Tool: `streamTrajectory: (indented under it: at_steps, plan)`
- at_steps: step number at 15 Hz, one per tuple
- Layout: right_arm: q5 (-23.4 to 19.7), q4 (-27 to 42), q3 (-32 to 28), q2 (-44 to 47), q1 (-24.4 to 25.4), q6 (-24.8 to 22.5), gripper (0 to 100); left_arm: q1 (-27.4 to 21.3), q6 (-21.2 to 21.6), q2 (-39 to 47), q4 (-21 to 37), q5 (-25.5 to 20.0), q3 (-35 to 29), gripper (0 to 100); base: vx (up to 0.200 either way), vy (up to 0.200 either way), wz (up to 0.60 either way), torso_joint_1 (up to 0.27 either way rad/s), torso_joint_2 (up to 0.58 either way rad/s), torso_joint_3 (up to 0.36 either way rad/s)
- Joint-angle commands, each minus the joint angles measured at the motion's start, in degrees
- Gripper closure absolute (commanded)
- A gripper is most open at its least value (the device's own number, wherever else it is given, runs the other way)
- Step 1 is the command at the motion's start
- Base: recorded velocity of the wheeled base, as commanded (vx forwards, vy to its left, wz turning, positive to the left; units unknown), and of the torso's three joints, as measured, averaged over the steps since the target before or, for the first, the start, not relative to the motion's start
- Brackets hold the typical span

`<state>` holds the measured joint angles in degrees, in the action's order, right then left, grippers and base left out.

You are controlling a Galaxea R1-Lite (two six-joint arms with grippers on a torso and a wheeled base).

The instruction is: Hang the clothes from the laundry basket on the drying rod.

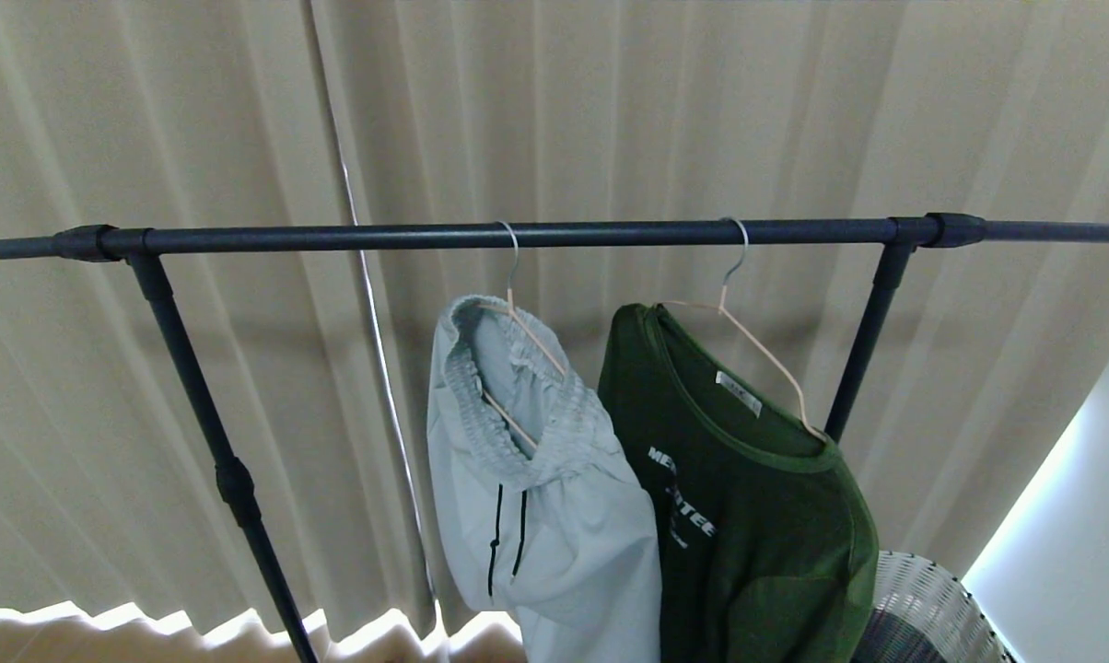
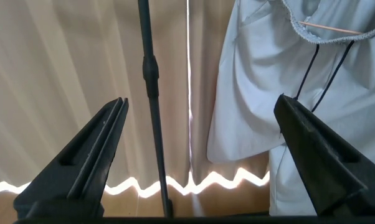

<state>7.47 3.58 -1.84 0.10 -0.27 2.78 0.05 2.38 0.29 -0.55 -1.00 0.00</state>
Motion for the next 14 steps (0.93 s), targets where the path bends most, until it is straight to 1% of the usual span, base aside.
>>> streamTrajectory:
  at_steps: [1,14]
  plan:
    - [0.1,0.0,0.0,-0.1,0.0,-0.1,0,0.0,0.0,-0.1,-0.1,-0.1,0.0,0,0.0,0.0,0.0,0.0,0.0,0.0]
    - [-0.1,0.0,0.1,-0.1,0.0,0.2,0,0.0,0.0,-0.1,-0.1,0.0,0.0,0,0.0,0.0,0.0,0.0,0.0,0.0]
